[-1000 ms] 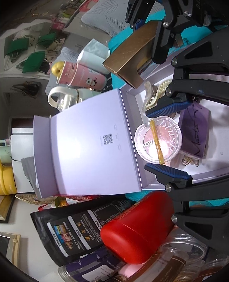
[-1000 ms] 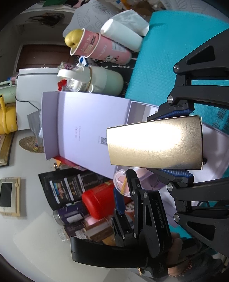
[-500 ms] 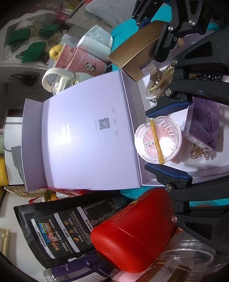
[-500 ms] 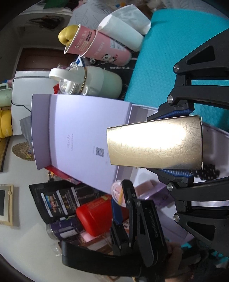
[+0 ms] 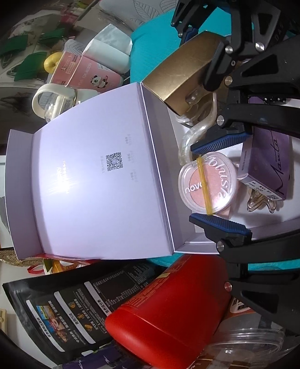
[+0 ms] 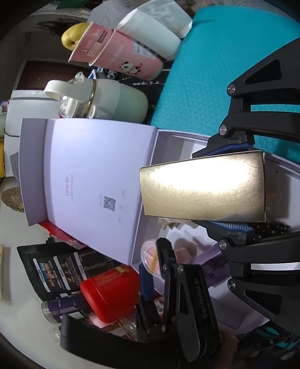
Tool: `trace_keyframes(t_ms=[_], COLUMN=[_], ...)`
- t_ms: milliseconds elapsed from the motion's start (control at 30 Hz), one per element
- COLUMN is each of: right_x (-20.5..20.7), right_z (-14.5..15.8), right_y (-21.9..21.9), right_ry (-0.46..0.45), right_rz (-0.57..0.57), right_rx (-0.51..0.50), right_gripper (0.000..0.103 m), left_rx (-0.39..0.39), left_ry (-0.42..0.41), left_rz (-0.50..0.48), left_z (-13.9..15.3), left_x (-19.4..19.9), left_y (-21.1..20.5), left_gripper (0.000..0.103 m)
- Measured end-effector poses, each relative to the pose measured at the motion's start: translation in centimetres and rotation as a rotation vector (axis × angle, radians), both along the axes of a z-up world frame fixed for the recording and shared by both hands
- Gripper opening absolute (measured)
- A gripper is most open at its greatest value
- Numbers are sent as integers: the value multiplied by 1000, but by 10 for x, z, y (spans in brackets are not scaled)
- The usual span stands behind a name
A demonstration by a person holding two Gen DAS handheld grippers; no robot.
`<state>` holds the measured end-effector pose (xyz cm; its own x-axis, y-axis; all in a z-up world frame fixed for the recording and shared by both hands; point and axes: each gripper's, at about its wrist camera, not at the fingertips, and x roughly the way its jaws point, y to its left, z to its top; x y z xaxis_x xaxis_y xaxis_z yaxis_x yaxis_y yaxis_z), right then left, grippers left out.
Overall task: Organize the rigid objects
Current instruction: 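Lower the compact and gold case into the gift box and open both grippers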
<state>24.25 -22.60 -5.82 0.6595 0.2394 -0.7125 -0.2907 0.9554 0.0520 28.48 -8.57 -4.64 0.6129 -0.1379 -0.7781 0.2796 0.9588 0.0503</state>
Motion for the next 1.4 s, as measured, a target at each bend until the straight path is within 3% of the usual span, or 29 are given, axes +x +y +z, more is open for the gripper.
trace_keyframes(t_ms=[367,467,633,967,1300,1400], right_x=[1,1,0,-8,-20,-23], right_z=[-6,-6,-4,11,20,23], right_y=[3,1,2,-6,-9,-11], right_ry=[7,17,19,-13,-12,-16], right_rz=[-3,-8,-7,-31,-44,-55], right_rx=[-30,-7,-17,-11,-34,-37], right_gripper=[44,44,45,53,63,63], left_rx=[29,-12,12,-13,-31,-33], left_ry=[27,77,34,-43,-14,-21], left_rz=[-43,-45,-47,-30,-1,5], left_z=[-4,-8,-6,12,19,22], left_x=[3,6,-4,-24,-26,-29], left_y=[-25,-25,-25,-11,-1,-1], left_gripper=[52,52,52,52,53,72])
